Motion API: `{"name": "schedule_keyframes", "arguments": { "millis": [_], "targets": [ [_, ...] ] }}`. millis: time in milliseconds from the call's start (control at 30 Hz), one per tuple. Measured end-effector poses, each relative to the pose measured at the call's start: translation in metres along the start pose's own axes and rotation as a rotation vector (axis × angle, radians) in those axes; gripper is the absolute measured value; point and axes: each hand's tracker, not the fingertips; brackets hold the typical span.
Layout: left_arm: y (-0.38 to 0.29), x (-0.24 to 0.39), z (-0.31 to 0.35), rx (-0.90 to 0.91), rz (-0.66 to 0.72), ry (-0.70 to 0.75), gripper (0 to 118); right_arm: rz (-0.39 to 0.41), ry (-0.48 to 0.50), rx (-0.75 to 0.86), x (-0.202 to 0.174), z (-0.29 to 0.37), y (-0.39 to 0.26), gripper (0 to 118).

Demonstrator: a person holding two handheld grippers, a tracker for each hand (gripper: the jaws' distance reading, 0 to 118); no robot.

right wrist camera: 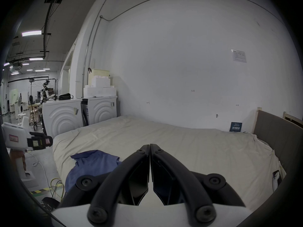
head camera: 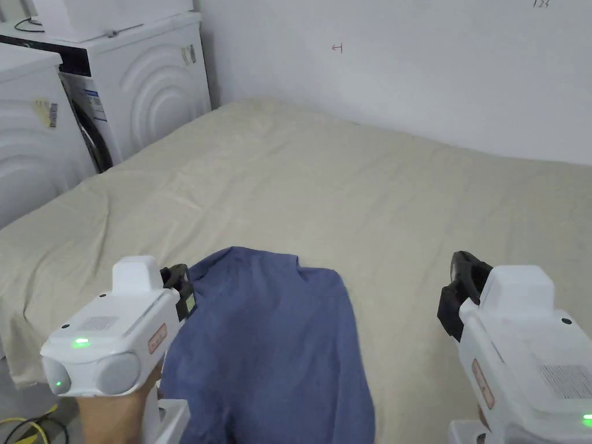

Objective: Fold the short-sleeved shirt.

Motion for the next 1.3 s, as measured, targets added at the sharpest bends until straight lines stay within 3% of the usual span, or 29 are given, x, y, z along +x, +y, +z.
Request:
{"name": "schedule_keyframes", "arguments": {
  "millis": [133,167,233,300,333,467,667,733,767,833,967,1100,1300],
  "targets": [
    [-0.006,0.018,-0.048,-0.165,-0.01,-0.033,5,0.008,-0.046,-0.004,0.017,0.001,-0.003,1],
    [-0.009,0.023,-0.059,-0.201,-0.017,-0.033,12,0.007,-0.057,-0.007,0.022,0.0,-0.004,1],
    [-0.015,0.031,-0.083,-0.299,-0.023,-0.034,31,0.003,-0.072,-0.014,0.03,0.0,-0.007,1],
    [-0.024,0.04,-0.101,-0.37,-0.02,-0.01,68,0.009,-0.089,-0.026,0.037,-0.002,-0.011,1],
    [-0.029,0.045,-0.112,-0.435,-0.035,0.002,77,0.013,-0.097,-0.034,0.041,-0.003,-0.013,1],
    [-0.055,0.056,-0.143,-0.567,-0.042,0.025,88,0.007,-0.124,-0.053,0.047,0.0,-0.015,1],
    [-0.088,0.072,-0.17,-0.714,-0.09,0.032,89,0.001,-0.163,-0.081,0.055,0.006,-0.017,1],
    [-0.094,0.078,-0.169,-0.772,-0.091,0.031,87,-0.006,-0.174,-0.089,0.058,0.008,-0.02,1],
    [-0.099,0.08,-0.171,-0.804,-0.093,0.036,78,-0.01,-0.179,-0.094,0.059,0.009,-0.021,1],
    [-0.099,0.088,-0.163,-0.772,-0.108,0.037,72,-0.013,-0.189,-0.104,0.062,0.01,-0.023,1],
    [-0.093,0.096,-0.159,-0.754,-0.218,-0.032,9,-0.022,-0.201,-0.116,0.076,0.012,-0.032,1],
    [-0.098,0.092,-0.156,-0.732,-0.237,-0.049,1,-0.042,-0.21,-0.118,0.081,0.017,-0.033,1],
    [-0.083,0.048,-0.137,-0.637,0.145,-0.157,0,-0.06,-0.217,-0.097,0.087,0.026,-0.027,1]
  ]
}}
